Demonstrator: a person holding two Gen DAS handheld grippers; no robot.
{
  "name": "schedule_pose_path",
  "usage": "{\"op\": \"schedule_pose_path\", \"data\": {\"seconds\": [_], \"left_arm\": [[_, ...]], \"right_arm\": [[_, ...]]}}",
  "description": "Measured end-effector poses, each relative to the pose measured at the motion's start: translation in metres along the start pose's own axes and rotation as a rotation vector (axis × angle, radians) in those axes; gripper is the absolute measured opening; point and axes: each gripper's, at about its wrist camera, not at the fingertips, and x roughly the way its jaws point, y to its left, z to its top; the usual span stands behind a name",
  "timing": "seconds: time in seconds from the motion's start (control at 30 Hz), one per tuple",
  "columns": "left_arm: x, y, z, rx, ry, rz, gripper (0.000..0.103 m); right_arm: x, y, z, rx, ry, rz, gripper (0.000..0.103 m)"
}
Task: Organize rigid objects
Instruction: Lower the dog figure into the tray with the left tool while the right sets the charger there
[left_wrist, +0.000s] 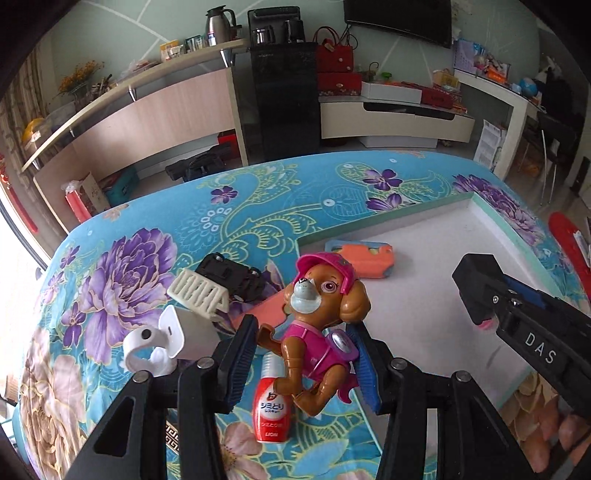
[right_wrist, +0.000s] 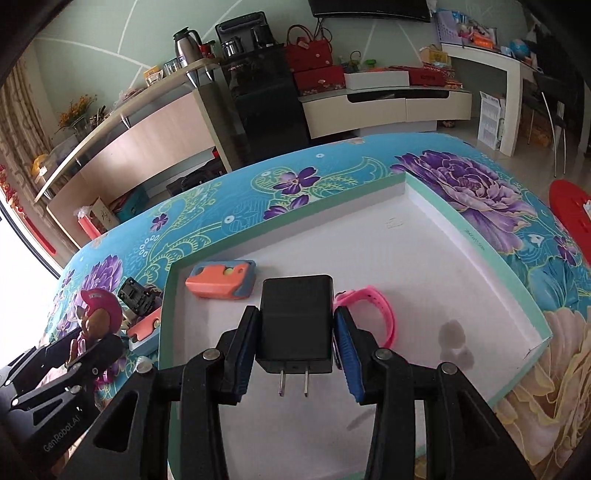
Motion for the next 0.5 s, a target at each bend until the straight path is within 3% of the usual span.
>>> {"op": "schedule_pose_path", "data": {"seconds": [0.2,0.5], "left_arm": [[0.014,-0.034,0.004,0.052,0.029,-0.016,0.052],[0.040,-0.057,0.002,0.061,0.081,-0.011,0.052]], "right_arm": [[-0.010,-0.020,0.005,0.036,-0.034,-0.029,0.043],[-0.001,-0.037,0.003,0.040,-0.016,-0.069,0.043]]}}
